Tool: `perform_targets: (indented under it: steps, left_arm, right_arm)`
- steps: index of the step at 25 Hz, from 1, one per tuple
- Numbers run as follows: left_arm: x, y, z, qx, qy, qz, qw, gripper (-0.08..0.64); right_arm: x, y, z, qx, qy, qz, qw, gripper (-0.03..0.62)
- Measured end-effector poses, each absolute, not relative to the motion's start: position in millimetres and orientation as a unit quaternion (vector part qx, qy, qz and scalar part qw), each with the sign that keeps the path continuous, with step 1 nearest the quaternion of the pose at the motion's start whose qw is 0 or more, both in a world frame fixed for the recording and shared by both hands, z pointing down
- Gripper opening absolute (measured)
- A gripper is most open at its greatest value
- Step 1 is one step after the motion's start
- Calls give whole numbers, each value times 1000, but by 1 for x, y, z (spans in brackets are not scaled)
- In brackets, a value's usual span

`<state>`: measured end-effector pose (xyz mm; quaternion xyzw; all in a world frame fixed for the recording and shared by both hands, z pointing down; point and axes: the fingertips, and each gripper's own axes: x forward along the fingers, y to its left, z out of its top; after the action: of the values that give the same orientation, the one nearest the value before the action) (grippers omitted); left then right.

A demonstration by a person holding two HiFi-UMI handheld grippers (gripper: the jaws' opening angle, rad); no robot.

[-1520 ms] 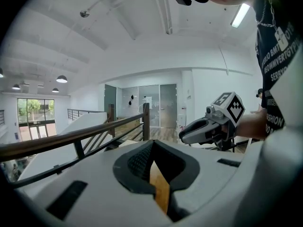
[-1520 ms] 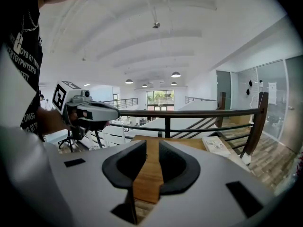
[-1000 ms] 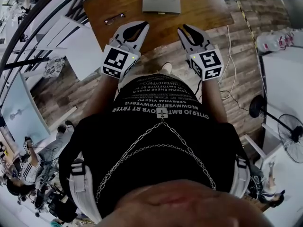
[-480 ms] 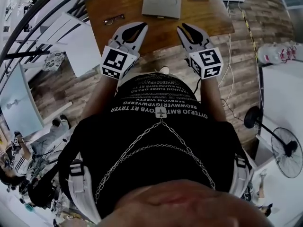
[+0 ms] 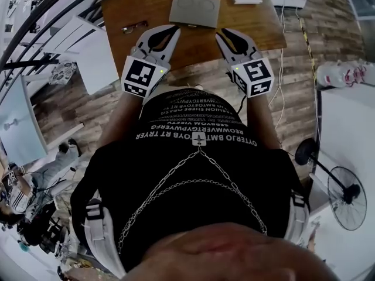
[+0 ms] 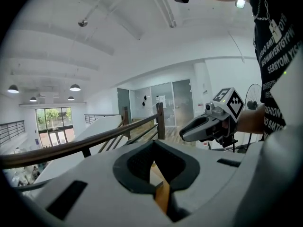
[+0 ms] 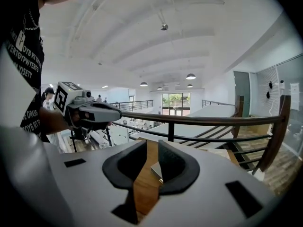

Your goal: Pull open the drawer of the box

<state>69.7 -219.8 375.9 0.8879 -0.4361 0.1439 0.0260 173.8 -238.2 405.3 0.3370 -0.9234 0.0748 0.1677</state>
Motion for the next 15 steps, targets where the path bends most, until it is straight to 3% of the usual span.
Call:
perform_targets:
  steps: [15]
  left_arm:
    - [56, -263, 393, 901, -404, 151, 50, 5]
  right_arm:
    - [152, -269, 433, 345, -914, 113, 181, 66]
